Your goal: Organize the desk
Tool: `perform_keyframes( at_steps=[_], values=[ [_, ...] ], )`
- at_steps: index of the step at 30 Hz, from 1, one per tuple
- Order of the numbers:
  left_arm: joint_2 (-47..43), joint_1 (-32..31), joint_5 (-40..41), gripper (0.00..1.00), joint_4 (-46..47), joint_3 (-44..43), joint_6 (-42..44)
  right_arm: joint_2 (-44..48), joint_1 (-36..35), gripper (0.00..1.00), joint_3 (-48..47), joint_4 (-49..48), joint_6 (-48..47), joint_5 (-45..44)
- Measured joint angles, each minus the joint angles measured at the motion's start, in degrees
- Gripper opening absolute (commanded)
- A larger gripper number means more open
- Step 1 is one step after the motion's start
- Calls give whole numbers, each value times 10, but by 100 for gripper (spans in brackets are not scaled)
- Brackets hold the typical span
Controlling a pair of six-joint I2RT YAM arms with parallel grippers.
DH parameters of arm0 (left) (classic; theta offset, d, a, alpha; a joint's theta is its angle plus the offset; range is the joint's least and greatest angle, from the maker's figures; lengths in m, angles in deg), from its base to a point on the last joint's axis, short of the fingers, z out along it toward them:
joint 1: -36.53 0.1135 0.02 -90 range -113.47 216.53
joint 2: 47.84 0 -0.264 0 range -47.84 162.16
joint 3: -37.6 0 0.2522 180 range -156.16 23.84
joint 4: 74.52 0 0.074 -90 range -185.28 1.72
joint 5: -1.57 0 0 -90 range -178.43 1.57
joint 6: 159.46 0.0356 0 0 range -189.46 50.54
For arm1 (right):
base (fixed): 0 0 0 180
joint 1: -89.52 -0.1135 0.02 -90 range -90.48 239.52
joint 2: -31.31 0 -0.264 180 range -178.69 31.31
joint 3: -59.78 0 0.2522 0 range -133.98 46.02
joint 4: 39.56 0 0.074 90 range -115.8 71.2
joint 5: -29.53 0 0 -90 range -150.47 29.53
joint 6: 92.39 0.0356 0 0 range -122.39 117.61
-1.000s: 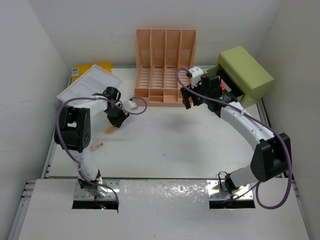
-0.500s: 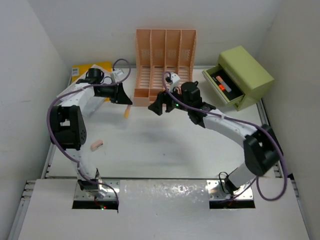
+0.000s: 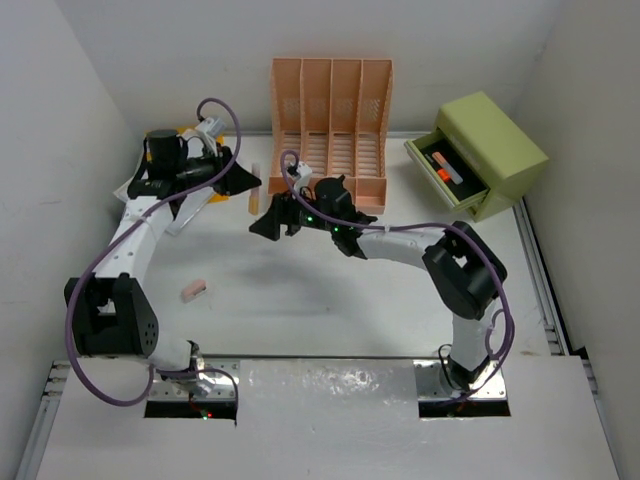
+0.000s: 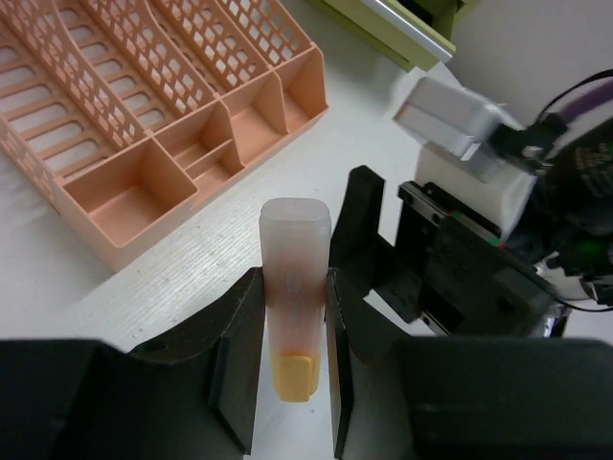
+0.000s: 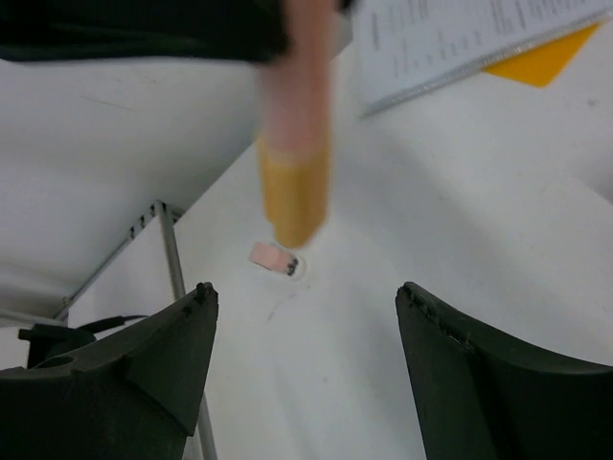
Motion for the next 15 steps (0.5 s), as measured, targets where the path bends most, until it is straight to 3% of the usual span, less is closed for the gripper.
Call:
perform_keyframes(
  at_steps=[8, 15],
  values=[
    [5, -3, 26, 0, 4, 21, -3, -5, -7, 70, -17, -31, 2, -8],
    [-5, -3, 28, 0, 14, 52, -21, -60, -7, 43, -81, -26, 7, -50]
  ],
)
